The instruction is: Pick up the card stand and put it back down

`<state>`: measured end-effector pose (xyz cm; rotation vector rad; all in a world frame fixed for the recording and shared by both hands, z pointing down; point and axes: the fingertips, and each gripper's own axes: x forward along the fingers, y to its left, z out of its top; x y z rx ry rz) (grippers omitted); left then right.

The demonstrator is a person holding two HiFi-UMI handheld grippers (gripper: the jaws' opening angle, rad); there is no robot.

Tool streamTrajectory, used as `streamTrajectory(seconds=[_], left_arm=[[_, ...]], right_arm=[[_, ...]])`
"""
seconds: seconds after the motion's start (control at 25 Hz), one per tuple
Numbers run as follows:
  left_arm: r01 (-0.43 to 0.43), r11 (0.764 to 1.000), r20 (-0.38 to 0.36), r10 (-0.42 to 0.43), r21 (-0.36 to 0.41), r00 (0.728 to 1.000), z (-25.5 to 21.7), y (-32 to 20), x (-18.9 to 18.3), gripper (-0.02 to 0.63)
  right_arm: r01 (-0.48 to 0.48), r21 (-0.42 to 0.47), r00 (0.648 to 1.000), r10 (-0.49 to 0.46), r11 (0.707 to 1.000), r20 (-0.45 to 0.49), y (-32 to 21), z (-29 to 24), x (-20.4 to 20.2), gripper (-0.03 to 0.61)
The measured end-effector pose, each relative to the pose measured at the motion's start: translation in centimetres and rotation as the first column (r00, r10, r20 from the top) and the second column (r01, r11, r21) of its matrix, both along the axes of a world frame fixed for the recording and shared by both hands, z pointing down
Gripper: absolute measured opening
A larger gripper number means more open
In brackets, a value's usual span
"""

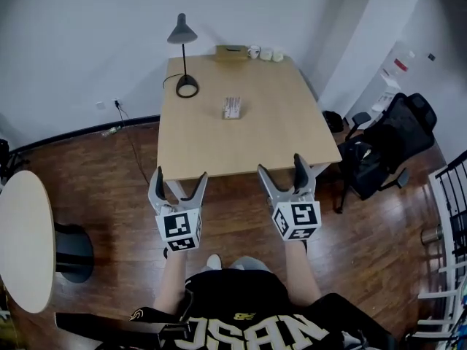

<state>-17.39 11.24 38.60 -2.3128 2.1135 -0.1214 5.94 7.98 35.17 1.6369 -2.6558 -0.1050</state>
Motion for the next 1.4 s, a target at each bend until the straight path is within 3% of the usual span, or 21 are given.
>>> streamTrajectory(seconds=[0.2,0.32,0.56,0.84,1.0,1.2,1.4], left_arm=[[-0.037,0.997,-0.048,0.033,-0.067,0.998,2.6,-3.8,0.8,0.499],[-0.031,0.996,-0.025,0.029,-0.086,0.999,3.4,-6.4,1.1,0.499],[0.007,0.994,0.003,-0.006,-0.111,1.000,3.3,-13.4,1.5,0.498],[0.060,0.998,0.045,-0.059,-0.027,0.997,-0.8,-22.4,3.7,0.497],[0.087,0.996,0.051,-0.086,-0.024,0.995,-0.6,-24.8,4.7,0.475],[0.100,0.992,0.063,-0.095,-0.078,0.993,1.4,-27.0,3.8,0.472],[0.061,0.994,0.070,-0.054,-0.094,0.996,1.6,-29.5,3.1,0.471]], right_arm=[[0.026,-0.105,0.999,-0.028,0.994,-0.019,-2.5,3.8,-0.1,0.394],[0.038,-0.135,0.999,-0.037,0.990,0.009,-5.3,5.4,0.5,0.362],[0.104,-0.119,0.994,-0.099,0.987,0.045,-13.7,5.3,0.7,0.360],[0.112,-0.009,0.992,-0.111,0.994,0.062,-23.4,1.2,4.3,0.360],[0.156,-0.031,0.987,-0.155,0.987,0.044,-26.5,2.4,3.7,0.360],[0.220,-0.079,0.975,-0.218,0.972,0.039,-29.0,4.1,0.9,0.360],[0.221,-0.085,0.975,-0.218,0.972,0.044,-31.2,3.6,-0.7,0.360]])
